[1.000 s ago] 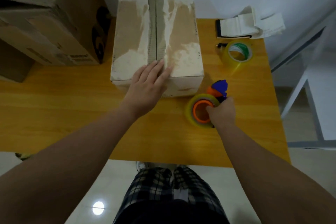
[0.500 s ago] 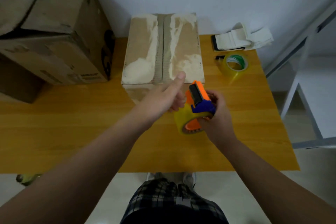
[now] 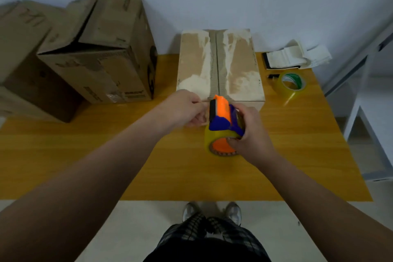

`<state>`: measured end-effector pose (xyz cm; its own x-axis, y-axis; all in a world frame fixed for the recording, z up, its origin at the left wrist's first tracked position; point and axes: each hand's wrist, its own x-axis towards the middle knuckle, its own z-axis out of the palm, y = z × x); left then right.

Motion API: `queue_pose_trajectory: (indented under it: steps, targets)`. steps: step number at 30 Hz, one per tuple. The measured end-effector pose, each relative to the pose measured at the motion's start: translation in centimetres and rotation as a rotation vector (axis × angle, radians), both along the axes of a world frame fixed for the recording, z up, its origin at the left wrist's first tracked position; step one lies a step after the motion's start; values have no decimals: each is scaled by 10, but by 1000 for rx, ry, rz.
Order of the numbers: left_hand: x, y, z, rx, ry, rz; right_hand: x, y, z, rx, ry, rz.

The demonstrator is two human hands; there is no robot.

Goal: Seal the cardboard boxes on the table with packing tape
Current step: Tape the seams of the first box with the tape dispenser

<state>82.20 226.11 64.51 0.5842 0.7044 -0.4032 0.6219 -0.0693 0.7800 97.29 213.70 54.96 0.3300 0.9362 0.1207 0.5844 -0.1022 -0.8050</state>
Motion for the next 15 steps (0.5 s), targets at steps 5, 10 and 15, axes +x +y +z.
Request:
queue_pose_trajectory:
  steps: [5, 10, 15]
  targets:
    - [-25, 26, 10, 114, 21, -85, -10, 15, 17, -12, -263, 122]
    - [-51, 51, -3, 191, 91, -101, -11, 32, 40, -29, -687, 269]
    - [-90, 79, -14, 118, 109, 8, 7, 32, 54, -237, -848, 251]
